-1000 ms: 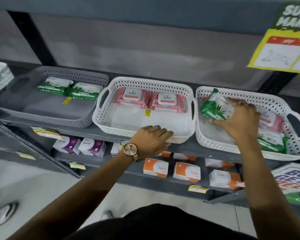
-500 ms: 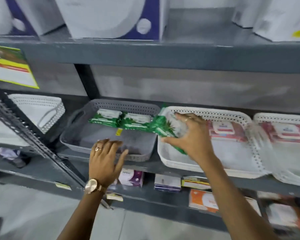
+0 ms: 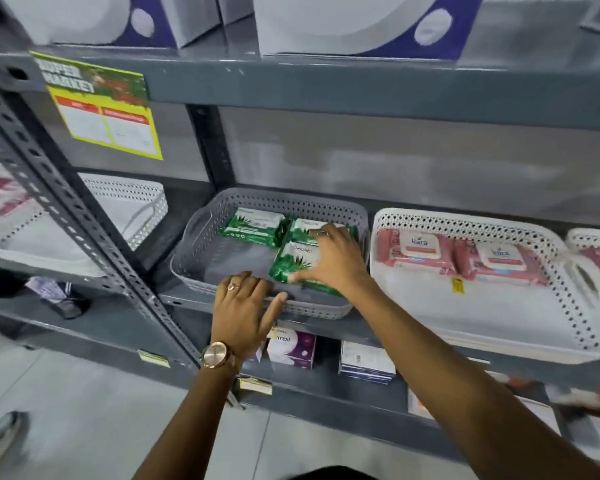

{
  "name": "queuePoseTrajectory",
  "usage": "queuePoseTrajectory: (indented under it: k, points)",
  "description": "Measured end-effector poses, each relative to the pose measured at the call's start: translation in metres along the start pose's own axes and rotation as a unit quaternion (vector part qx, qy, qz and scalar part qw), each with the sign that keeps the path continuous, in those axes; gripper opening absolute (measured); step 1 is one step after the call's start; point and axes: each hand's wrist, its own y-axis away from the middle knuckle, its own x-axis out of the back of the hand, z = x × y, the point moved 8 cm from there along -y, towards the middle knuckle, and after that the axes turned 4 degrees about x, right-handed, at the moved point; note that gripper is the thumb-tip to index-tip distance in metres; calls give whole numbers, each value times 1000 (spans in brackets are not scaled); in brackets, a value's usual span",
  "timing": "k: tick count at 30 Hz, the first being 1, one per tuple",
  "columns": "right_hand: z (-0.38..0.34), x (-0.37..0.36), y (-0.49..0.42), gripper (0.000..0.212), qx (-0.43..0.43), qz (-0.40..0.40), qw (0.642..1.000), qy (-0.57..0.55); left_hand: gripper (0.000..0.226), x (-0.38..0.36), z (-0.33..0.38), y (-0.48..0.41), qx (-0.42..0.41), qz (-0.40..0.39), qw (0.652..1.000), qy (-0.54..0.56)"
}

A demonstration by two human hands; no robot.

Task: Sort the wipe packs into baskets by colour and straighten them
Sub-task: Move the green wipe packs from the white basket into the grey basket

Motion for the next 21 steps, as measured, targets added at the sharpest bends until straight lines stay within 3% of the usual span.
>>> queuePoseTrajectory:
  k: [2,5,10,21]
  points:
    - [9,16,7,96,-11,41,997,-59,57,0,7,0,7,0,1000,1]
    - [34,45,26,72,-24,114,986,-123,56,4,37,0,-10,21,999,22]
    - [99,88,73,48,-72,193,968,-143,57,2,119,-3,-65,16,995,67]
    - [293,151,216,47,-247,220,938,-105,52,-39,334,11,-215,-56,970,99]
